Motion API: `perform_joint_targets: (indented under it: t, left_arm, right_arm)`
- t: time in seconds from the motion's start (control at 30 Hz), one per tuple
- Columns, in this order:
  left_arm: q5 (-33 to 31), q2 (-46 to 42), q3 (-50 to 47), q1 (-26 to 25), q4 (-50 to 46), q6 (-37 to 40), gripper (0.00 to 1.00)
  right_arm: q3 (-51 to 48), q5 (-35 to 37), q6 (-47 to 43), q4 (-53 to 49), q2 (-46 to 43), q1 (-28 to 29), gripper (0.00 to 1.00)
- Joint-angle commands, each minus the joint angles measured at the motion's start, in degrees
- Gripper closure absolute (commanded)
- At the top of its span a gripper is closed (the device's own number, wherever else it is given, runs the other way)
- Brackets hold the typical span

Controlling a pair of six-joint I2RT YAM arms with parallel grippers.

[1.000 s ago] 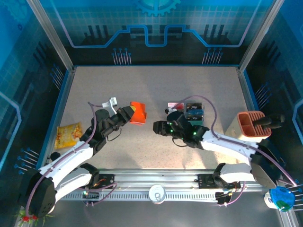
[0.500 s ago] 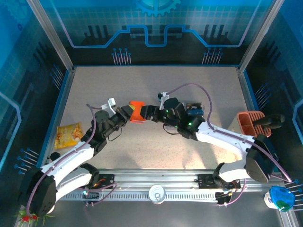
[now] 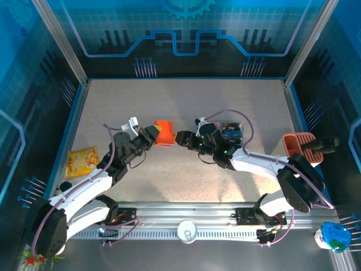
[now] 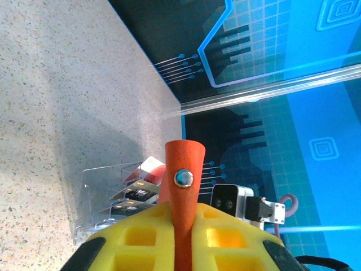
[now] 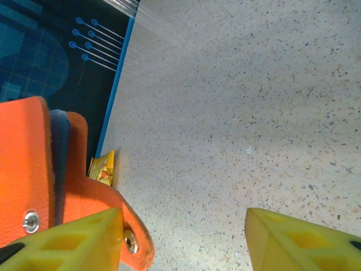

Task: Put the credit cards into the card holder

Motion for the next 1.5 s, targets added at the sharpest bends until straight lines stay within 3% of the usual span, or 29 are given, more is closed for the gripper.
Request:
perform_joint_targets:
  t: [0.0,0.23,0.5,1.47]
  left_arm:
    - [-0.88,-0.26,-0.16,-0.12,3.80,-0.68,1.00]
    - [-0.86,-0.26,-0.12,-0.18,4.33,-0.98,1.00]
    - [-1.35,0.28,-1.13,-0.14,9.44,-4.13,1.00]
    - [-1.24,5.09,-1.75,-1.24,17.34,-7.12,1.00]
  right_arm:
    - [-1.14,-0.54,1.48,4.14,-1.12,-0.72,0.43]
    - [-3.18,-1.39,3.83,8.56,-0.49,-1.12,0.47]
    - [-6.32,-5.38,9.37,20.31,0.72,-1.93,0.49]
    - [-4.65,-17.34,19.83,44.58,9.46,-2.07,0.59]
